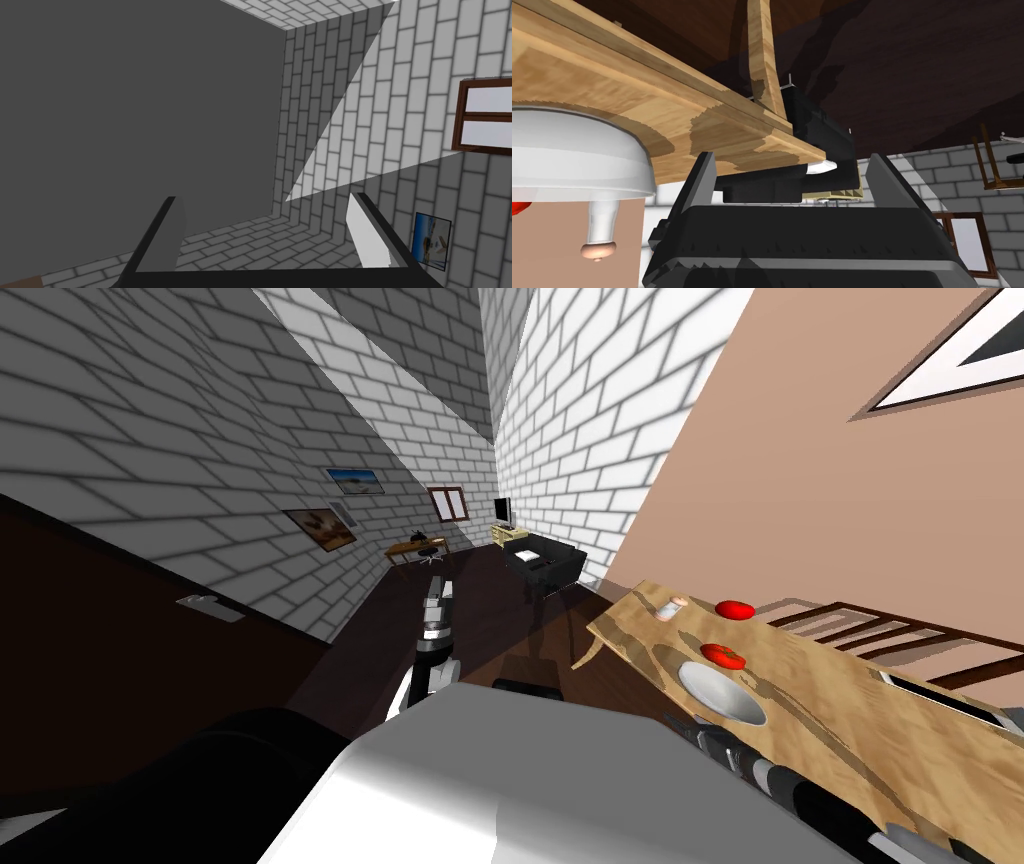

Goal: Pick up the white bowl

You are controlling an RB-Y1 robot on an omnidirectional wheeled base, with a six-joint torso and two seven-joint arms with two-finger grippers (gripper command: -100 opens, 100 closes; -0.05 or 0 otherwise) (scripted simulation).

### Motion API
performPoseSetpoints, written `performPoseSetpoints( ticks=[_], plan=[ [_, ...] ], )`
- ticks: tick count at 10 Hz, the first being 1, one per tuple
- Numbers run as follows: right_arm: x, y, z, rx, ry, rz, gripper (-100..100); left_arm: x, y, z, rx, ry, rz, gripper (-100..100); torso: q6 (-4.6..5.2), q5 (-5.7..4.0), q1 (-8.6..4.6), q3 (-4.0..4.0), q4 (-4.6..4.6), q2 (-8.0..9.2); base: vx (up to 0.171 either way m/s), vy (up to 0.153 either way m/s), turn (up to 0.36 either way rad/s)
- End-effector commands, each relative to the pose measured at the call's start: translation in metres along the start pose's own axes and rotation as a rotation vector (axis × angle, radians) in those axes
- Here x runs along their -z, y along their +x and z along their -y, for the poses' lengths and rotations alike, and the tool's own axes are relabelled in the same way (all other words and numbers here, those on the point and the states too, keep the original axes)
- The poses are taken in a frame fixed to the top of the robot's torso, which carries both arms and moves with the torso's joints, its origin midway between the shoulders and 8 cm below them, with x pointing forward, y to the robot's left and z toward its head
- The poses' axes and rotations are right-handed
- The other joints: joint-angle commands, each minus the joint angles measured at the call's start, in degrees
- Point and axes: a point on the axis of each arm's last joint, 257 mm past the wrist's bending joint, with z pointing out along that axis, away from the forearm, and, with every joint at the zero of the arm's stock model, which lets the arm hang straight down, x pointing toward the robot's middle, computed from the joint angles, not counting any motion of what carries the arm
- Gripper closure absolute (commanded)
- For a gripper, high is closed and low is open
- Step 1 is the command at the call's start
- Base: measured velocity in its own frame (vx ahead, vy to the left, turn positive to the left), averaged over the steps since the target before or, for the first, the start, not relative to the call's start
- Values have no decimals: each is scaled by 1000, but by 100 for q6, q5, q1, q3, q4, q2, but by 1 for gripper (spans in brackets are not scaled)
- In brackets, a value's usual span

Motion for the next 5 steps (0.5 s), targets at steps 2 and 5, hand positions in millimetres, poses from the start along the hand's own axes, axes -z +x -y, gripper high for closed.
performPoseSetpoints(
  ticks=[2, 5],
  plan=[
    [13, 13, 27, 39, 42, -54, -100, 0, 0, 0, 0, 0, 0, 0, -3, 0, 0, -1, 0, -2, 28, 26, 98],
    [38, 29, 67, 99, 104, -136, -100, 0, 0, 0, 0, 0, 0, 0, -2, 1, 0, -3, -1, -6, 36, 27, 111]
  ],
)
